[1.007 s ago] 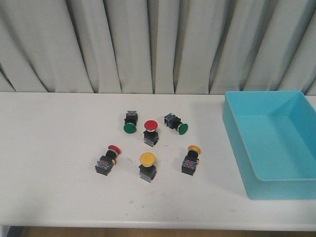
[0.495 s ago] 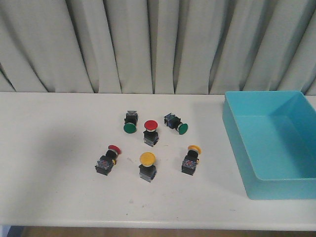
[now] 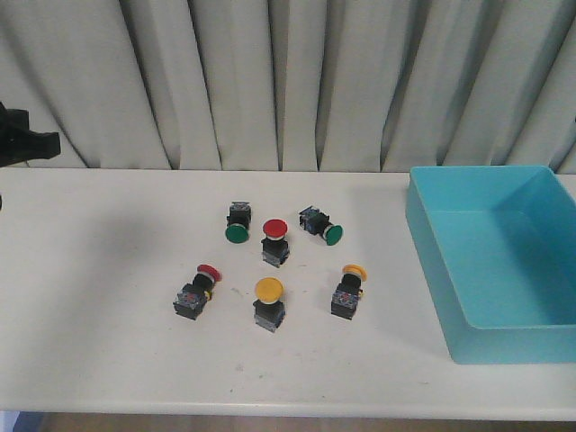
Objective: Pick red and yellow buttons and place in box
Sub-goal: 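Reach the left gripper to the red-capped button between the green ones and grasp it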
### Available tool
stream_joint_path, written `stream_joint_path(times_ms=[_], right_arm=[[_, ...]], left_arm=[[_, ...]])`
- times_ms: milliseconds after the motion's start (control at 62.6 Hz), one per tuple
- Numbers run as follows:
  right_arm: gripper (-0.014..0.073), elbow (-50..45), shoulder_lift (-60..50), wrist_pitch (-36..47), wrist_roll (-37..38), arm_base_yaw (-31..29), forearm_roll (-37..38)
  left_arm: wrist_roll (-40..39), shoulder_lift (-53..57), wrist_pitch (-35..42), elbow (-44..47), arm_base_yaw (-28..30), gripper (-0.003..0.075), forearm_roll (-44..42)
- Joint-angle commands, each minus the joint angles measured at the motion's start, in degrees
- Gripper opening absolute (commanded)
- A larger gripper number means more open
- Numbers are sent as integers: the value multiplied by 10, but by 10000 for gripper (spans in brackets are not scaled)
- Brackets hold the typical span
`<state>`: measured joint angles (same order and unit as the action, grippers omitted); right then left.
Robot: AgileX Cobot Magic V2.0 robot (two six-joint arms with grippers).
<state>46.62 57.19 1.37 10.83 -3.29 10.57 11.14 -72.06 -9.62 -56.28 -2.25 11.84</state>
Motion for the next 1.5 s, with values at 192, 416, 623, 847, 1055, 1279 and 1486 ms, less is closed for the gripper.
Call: stream_joint_path(times_ms=[192, 416, 623, 847, 1055, 1279, 1486], right_arm=[[432, 21, -2, 3, -15, 51, 97], [693, 21, 0, 2, -13, 75, 97], [668, 21, 0, -40, 0, 75, 72], [622, 21, 22, -87, 0, 75, 60], [611, 21, 62, -96, 0, 76, 21], [605, 21, 92, -99, 0, 76, 11], [599, 21, 95, -99, 0, 76, 9]], left_arm=[[9, 3, 83, -66, -33, 213, 1], [13, -20, 84, -66, -36, 574, 1], [-20, -63, 30, -102, -42, 624, 64], [29, -209, -181, -335, -125, 608, 65], [28, -377, -260, -526, -183, 607, 34], [17, -524, -318, -650, -223, 607, 30], [1, -584, -324, -661, -237, 607, -10]])
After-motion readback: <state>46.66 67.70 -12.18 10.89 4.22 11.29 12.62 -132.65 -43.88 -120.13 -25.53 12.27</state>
